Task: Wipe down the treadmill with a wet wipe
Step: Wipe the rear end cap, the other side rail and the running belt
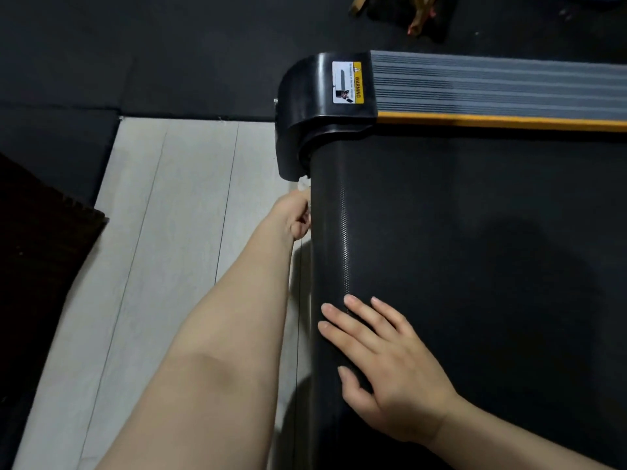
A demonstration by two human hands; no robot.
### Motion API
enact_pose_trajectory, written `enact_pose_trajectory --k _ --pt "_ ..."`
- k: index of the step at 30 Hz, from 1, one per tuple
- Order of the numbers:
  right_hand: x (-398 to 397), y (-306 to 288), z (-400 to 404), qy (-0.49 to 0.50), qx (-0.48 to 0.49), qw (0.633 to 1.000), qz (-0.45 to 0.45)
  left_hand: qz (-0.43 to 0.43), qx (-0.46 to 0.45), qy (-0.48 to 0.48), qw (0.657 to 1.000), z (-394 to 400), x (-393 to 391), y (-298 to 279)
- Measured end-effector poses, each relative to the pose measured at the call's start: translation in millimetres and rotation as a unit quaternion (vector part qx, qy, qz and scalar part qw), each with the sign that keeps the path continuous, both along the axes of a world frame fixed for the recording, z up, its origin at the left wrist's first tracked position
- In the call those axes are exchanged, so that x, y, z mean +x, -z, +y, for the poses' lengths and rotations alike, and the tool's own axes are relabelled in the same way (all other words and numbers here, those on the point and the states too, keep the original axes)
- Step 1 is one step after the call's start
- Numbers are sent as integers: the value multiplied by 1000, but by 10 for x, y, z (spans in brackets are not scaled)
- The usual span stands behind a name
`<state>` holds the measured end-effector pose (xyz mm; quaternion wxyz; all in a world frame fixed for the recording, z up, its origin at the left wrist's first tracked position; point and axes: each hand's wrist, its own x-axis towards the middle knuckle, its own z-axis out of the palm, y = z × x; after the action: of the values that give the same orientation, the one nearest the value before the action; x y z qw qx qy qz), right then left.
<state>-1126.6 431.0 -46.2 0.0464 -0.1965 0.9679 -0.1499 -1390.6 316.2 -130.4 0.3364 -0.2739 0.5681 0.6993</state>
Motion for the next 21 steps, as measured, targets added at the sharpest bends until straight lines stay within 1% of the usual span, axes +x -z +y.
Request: enact_pose_trajectory --k 3,6,8,11,14,18,21 --pt "-9 -10 5 -1 -6 1000 -1 7 20 67 998 -144 352 -46" --pt "-13 -30 16 -6 3 1000 -2 17 41 130 991 -334 920 17" --pt "0 -41 10 -5 8 1000 -4 -6 52 171 984 -433 1419 79" --pt "14 -47 -1 2 15 1000 1 -44 62 201 977 -568 2192 87" --pt "25 -53 -13 3 17 1000 10 -106 76 230 964 -766 2795 99" --pt "48 -40 -28 6 26 1000 12 -133 72 257 955 -973 3126 96" --pt "55 -32 -26 8 31 999 20 -89 55 312 944 -1010 3129 59"
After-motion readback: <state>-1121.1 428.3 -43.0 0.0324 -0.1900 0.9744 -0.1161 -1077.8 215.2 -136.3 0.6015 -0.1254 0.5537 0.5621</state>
